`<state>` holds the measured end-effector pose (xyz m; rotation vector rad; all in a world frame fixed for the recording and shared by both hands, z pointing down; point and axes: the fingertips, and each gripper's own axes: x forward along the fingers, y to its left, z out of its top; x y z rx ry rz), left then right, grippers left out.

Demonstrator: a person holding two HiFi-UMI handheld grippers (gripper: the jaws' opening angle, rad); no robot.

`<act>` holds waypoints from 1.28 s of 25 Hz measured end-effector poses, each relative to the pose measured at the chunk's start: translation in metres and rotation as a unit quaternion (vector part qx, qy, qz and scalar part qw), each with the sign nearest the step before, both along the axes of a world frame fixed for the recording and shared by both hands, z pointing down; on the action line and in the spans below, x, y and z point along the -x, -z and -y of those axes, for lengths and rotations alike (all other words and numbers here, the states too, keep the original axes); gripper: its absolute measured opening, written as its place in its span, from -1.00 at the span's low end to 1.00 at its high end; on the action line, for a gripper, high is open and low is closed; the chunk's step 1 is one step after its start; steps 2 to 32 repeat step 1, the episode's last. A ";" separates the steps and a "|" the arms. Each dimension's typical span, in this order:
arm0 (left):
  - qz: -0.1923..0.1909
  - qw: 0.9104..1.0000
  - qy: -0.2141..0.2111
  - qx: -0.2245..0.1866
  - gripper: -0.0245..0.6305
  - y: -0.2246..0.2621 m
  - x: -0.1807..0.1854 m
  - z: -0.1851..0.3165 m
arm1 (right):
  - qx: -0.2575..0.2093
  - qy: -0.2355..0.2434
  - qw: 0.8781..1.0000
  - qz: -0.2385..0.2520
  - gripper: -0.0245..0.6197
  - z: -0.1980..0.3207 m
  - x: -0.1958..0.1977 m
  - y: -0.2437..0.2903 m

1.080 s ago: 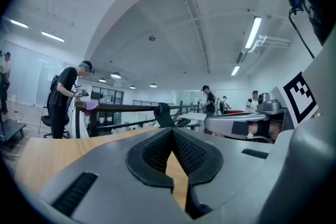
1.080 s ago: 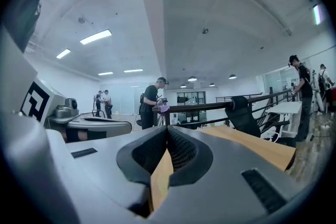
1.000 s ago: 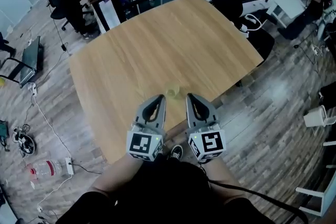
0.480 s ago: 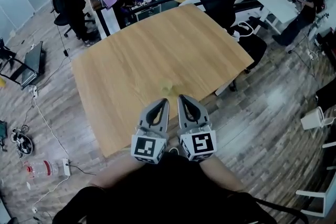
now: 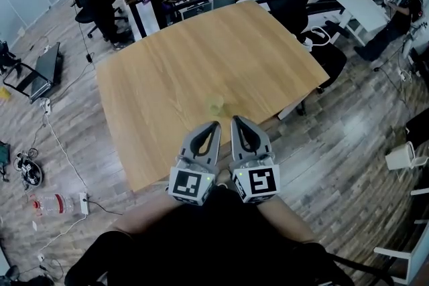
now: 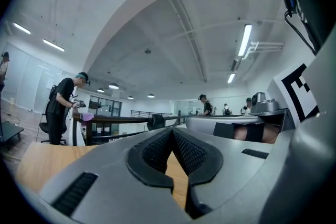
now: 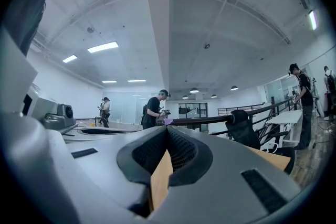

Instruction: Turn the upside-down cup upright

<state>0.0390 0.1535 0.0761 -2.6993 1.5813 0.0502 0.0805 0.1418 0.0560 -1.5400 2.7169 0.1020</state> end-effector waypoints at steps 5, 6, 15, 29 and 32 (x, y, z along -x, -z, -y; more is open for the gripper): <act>-0.002 1.000 0.000 0.002 -0.90 -0.001 0.001 0.000 | 0.000 0.002 1.000 -0.002 -0.89 0.000 0.002 0.000; -0.002 1.000 0.000 0.002 -0.90 -0.001 0.001 0.000 | 0.000 0.002 1.000 -0.002 -0.89 0.000 0.002 0.000; -0.002 1.000 0.000 0.002 -0.90 -0.001 0.001 0.000 | 0.000 0.002 1.000 -0.002 -0.89 0.000 0.002 0.000; -0.002 1.000 0.000 0.002 -0.90 -0.001 0.001 0.000 | 0.000 0.002 1.000 -0.002 -0.89 0.000 0.002 0.000; -0.002 1.000 0.000 0.002 -0.90 -0.001 0.001 0.000 | 0.000 0.002 1.000 -0.002 -0.89 0.000 0.002 0.000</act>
